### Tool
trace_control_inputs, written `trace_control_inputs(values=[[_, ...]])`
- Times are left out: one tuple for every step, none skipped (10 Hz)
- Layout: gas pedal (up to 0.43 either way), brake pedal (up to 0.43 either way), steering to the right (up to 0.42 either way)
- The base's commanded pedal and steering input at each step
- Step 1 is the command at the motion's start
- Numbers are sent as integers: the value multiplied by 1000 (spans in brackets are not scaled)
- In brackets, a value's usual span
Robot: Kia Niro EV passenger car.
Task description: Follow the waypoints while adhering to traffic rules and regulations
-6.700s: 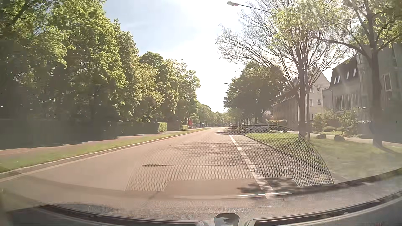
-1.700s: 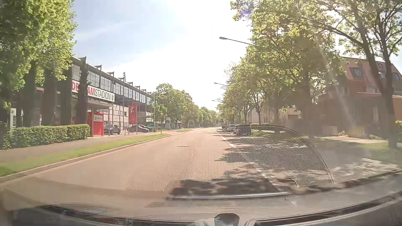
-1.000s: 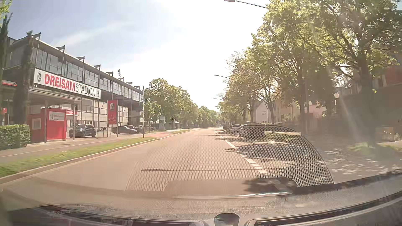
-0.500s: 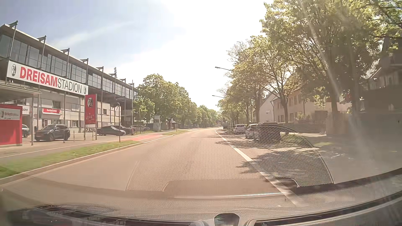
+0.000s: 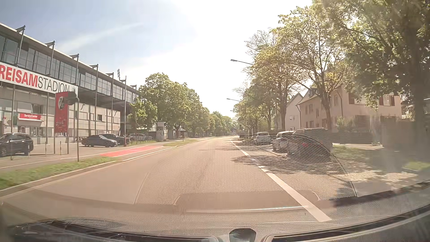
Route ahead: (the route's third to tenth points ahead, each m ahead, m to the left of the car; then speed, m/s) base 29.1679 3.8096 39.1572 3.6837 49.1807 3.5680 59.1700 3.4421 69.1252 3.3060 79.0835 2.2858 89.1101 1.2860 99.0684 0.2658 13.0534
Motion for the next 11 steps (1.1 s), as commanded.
trace_control_inputs(values=[[79,0,0],[79,0,0],[79,0,0],[79,0,1],[79,0,0],[79,0,0],[79,0,0],[79,0,0],[79,0,0],[79,0,0],[79,0,0]])
